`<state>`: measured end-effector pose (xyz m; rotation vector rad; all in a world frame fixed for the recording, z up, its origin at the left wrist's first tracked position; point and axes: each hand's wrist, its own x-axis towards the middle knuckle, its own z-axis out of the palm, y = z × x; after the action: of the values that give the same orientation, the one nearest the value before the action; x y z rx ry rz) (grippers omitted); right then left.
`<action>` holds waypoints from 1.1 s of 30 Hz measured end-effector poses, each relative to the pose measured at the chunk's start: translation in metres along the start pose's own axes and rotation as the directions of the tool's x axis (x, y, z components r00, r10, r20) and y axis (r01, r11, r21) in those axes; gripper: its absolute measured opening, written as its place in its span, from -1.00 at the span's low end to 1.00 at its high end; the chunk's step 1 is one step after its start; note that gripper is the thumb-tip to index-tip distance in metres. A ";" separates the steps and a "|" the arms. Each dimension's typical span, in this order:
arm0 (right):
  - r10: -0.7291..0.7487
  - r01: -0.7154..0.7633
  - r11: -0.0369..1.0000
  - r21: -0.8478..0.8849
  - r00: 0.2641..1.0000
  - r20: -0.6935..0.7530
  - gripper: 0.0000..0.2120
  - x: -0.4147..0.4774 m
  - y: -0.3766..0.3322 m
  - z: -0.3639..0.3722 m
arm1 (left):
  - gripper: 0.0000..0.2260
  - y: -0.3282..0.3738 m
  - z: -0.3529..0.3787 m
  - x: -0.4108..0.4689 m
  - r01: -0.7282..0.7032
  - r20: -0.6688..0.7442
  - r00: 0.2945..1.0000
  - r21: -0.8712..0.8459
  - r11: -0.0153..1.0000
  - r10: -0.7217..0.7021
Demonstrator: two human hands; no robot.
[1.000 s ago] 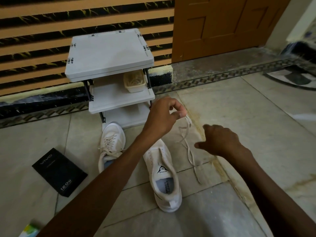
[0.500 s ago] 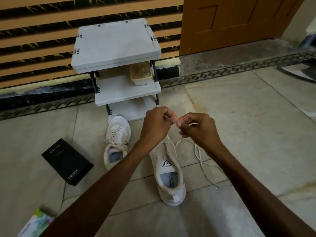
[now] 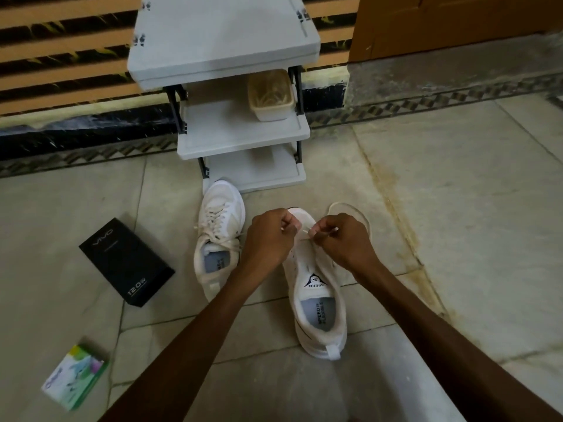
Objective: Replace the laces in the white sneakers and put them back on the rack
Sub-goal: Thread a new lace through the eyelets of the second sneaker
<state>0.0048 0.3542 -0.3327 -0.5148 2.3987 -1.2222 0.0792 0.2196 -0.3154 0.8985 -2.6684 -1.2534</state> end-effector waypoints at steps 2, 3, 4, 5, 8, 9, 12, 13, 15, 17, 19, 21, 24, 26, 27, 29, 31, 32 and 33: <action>-0.032 0.035 0.990 -0.136 0.999 0.027 -0.91 0.002 0.006 0.007 | -0.82 -0.012 -0.003 -0.001 0.068 0.108 0.991 0.071 0.995 -0.076; -0.030 0.036 0.985 -0.171 0.999 0.036 -0.91 0.001 0.008 0.010 | -0.72 -0.016 -0.004 -0.003 0.087 0.172 0.980 0.097 0.992 -0.103; -0.025 0.033 0.981 -0.192 0.999 0.046 -0.91 0.002 0.010 0.013 | -0.65 -0.019 -0.005 -0.003 0.093 0.212 0.970 0.124 0.988 -0.118; -0.033 0.044 0.978 -0.203 0.998 0.054 -0.89 0.003 0.013 0.016 | -0.63 -0.019 -0.005 -0.004 0.087 0.221 0.968 0.142 0.986 -0.117; -0.076 0.094 0.972 -0.218 0.993 0.089 -0.86 0.007 0.019 0.024 | -0.76 -0.018 -0.003 -0.007 0.132 0.178 0.974 0.077 0.988 -0.144; -0.083 0.103 0.969 -0.225 0.992 0.096 -0.87 0.007 0.020 0.026 | -0.85 -0.019 -0.003 -0.007 0.172 0.167 0.971 0.014 0.985 -0.172; -0.099 0.117 0.960 -0.254 0.992 0.081 -0.91 0.007 0.021 0.029 | -0.92 -0.027 -0.001 -0.006 0.259 0.174 0.957 -0.139 0.956 -0.234; -0.096 0.111 0.959 -0.260 0.993 0.071 -0.91 0.007 0.021 0.030 | -0.91 -0.029 0.000 -0.005 0.277 0.183 0.952 -0.174 0.945 -0.245; -0.094 0.101 0.958 -0.269 0.995 0.041 -0.90 0.005 0.021 0.034 | -0.89 -0.034 0.001 -0.003 0.299 0.194 0.946 -0.218 0.929 -0.259; -0.080 0.077 0.959 -0.273 0.997 0.001 -0.87 0.002 0.021 0.039 | -0.89 -0.037 0.002 -0.003 0.315 0.199 0.942 -0.241 0.918 -0.270; -0.061 0.051 0.962 -0.267 0.998 -0.030 -0.86 0.000 0.021 0.043 | -0.86 -0.040 0.002 -0.003 0.329 0.211 0.937 -0.276 0.903 -0.277; -0.058 0.047 0.960 -0.276 0.998 -0.031 -0.85 0.000 0.022 0.045 | -0.83 -0.041 0.002 -0.003 0.349 0.230 0.930 -0.316 0.882 -0.286; -0.103 0.097 0.948 -0.304 0.995 -0.003 -0.86 -0.001 0.021 0.043 | -0.84 -0.041 0.003 -0.004 0.359 0.239 0.927 -0.356 0.863 -0.287; -0.168 0.162 0.926 -0.342 0.986 0.012 -0.88 -0.003 0.017 0.041 | -0.85 -0.041 0.004 -0.004 0.348 0.229 0.932 -0.353 0.869 -0.280; -0.198 0.192 0.908 -0.372 0.980 0.022 -0.87 -0.004 0.015 0.041 | -0.86 -0.041 0.004 -0.004 0.344 0.228 0.933 -0.346 0.873 -0.277; -0.226 0.218 0.886 -0.408 0.974 0.030 -0.86 -0.006 0.013 0.043 | -0.87 -0.042 0.005 -0.005 0.344 0.233 0.933 -0.343 0.874 -0.276; -0.233 0.219 0.896 -0.386 0.972 0.011 -0.86 -0.006 0.015 0.045 | -0.87 -0.043 0.005 -0.004 0.347 0.233 0.932 -0.361 0.865 -0.277; -0.227 0.210 0.908 -0.364 0.974 -0.005 -0.87 -0.006 0.018 0.046 | -0.87 -0.043 0.005 -0.004 0.351 0.237 0.931 -0.367 0.861 -0.278; -0.212 0.194 0.920 -0.341 0.977 -0.017 -0.87 -0.005 0.020 0.048 | -0.87 -0.043 0.005 -0.004 0.356 0.240 0.929 -0.370 0.858 -0.282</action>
<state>0.0301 0.3354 -0.3738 -0.8641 2.6717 -0.9090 0.1021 0.2037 -0.3494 1.2415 -2.2800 -1.9592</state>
